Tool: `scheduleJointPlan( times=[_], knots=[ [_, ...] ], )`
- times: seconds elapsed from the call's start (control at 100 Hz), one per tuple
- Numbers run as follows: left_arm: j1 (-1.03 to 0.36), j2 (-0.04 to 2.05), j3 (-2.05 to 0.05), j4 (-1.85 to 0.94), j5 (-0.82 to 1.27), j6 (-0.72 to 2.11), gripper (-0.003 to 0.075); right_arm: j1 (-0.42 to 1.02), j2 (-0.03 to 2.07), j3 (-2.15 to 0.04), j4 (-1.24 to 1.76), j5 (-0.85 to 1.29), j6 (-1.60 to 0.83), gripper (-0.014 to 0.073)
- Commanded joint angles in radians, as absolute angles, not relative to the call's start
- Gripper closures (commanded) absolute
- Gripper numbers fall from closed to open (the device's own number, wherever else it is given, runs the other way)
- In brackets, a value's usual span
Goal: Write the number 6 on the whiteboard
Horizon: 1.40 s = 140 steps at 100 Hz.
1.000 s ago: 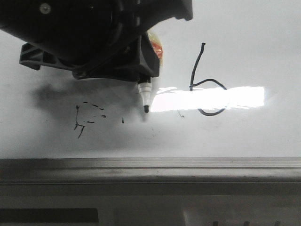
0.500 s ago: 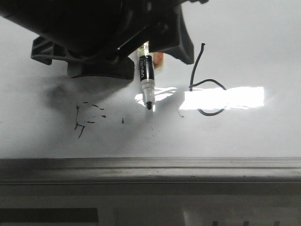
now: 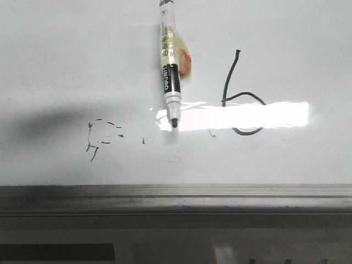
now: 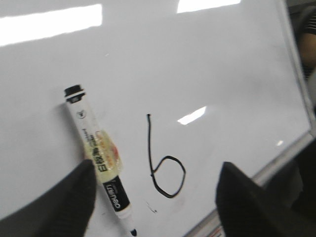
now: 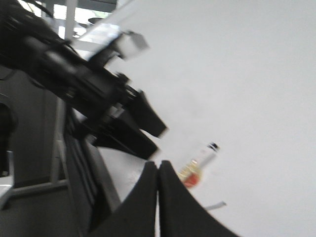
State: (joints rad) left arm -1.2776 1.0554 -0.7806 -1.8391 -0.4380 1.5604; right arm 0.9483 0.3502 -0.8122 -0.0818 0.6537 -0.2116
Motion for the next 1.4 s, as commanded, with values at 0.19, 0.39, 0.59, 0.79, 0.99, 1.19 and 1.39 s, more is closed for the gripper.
scheduleJointPlan(
  times=[0.19,0.39,0.59,0.79,0.99,1.19,1.39],
  knots=[
    [-1.427,0.802,-0.599,-1.818,-0.430,1.633,0.0741,0.921,0.156,-0.836,-0.476,0.844,0.051,0.0657],
    [-1.436,0.743,-0.556,-1.823,-0.424,1.633,0.0741,0.921,0.121,-0.836,-0.468,0.864,0.053,0.0657],
    [-1.436,0.743,-0.556,-1.823,-0.425,1.633,0.0741,0.921,0.121,-0.835,-0.405,0.889,0.053,0.0657],
    [-1.436,0.743,-0.556,-1.823,-0.425,1.633,0.0741,0.921,0.121,-0.835,-0.405,0.894,0.053,0.0657],
    [-1.436,0.743,-0.556,-1.823,-0.425,1.633,0.0741,0.921,0.121,-0.835,-0.405,0.894,0.053,0.0657],
    [-1.436,0.743,-0.556,-1.823,-0.425,1.633,0.0741,0.921,0.121,-0.835,-0.405,0.894,0.053,0.0657],
    [-1.436,0.725,-0.542,-1.766,-0.479,1.633,0.0741,0.921,0.121,-0.835,-0.405,0.894,0.053,0.0657]
  ],
)
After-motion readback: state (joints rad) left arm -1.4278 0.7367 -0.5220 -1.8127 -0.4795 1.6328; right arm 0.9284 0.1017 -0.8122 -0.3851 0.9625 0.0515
